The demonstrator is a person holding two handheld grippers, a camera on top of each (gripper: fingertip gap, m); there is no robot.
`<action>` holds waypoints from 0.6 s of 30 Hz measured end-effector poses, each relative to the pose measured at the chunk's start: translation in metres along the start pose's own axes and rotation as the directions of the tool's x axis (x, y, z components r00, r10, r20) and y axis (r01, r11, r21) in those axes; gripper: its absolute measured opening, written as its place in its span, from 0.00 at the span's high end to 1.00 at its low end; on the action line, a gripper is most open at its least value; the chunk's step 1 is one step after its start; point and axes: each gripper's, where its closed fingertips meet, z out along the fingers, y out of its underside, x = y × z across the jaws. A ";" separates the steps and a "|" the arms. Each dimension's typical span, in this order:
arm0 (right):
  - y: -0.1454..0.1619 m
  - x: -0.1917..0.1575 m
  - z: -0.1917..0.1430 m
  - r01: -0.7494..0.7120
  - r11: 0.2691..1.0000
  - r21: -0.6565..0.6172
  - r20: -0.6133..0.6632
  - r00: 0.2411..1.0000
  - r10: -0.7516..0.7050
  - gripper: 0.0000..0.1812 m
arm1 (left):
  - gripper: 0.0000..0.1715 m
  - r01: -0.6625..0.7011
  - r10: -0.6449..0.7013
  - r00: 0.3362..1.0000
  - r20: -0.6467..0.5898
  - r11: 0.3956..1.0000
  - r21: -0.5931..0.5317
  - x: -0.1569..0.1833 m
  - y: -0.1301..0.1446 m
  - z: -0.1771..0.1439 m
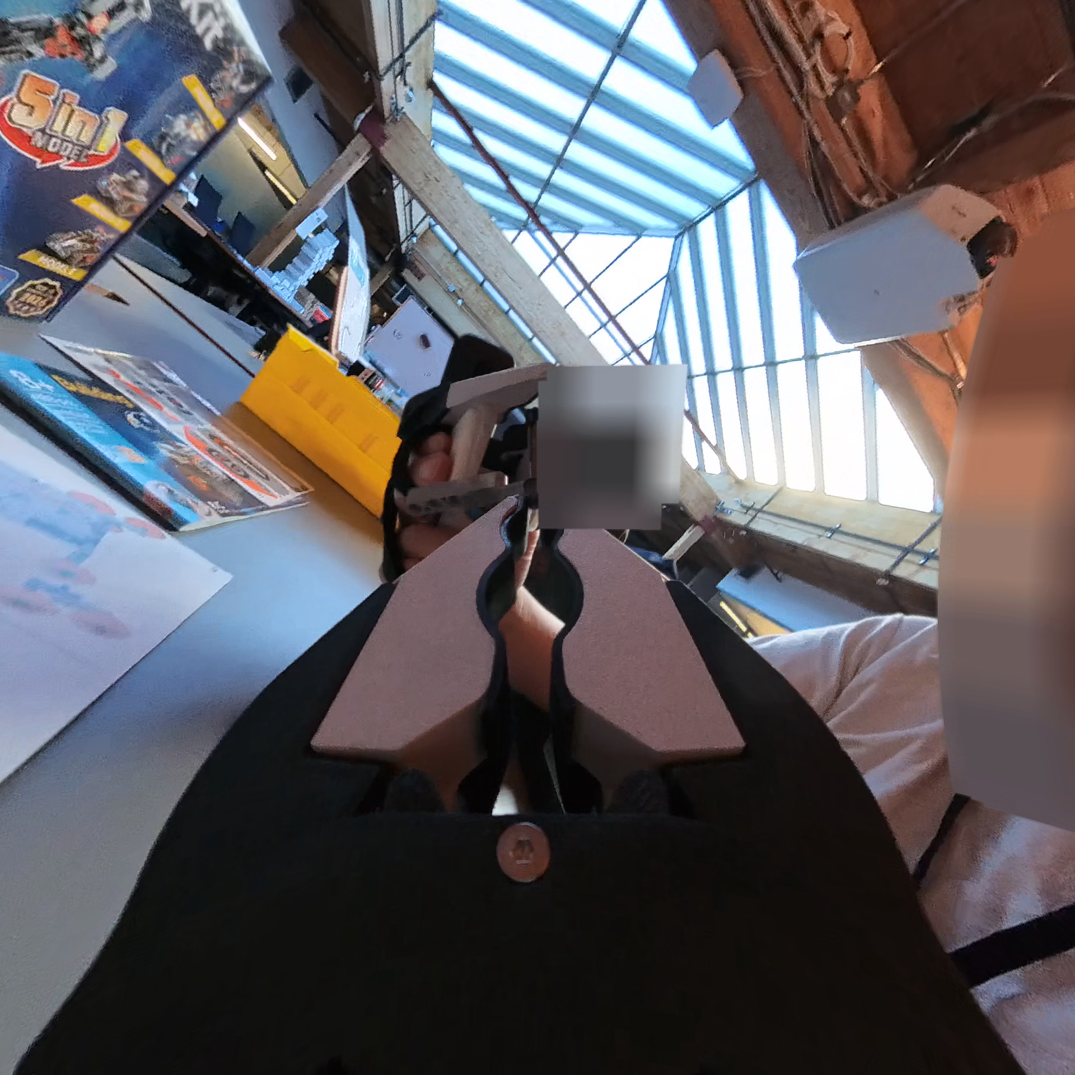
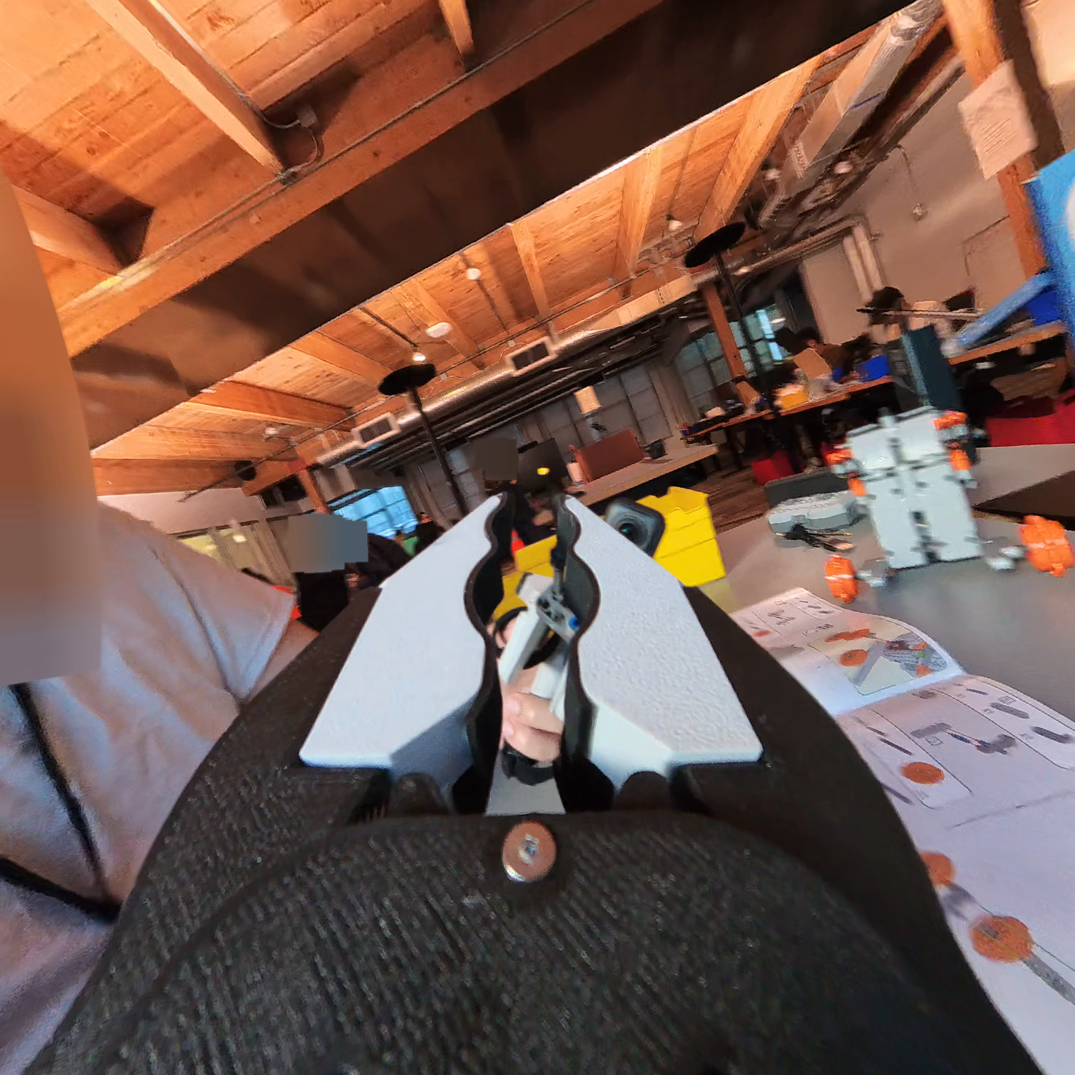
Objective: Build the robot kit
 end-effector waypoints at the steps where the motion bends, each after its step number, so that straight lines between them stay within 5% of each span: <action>1: -0.001 0.005 -0.002 0.017 1.000 0.006 -0.039 0.999 -0.017 0.92 | 1.00 0.006 -0.006 1.000 -0.014 1.000 0.018 0.000 -0.003 -0.002; 18: 0.010 0.016 -0.008 0.082 0.996 -0.024 -0.141 0.986 -0.084 0.94 | 1.00 -0.004 0.005 1.000 -0.022 0.999 0.036 -0.004 -0.006 -0.003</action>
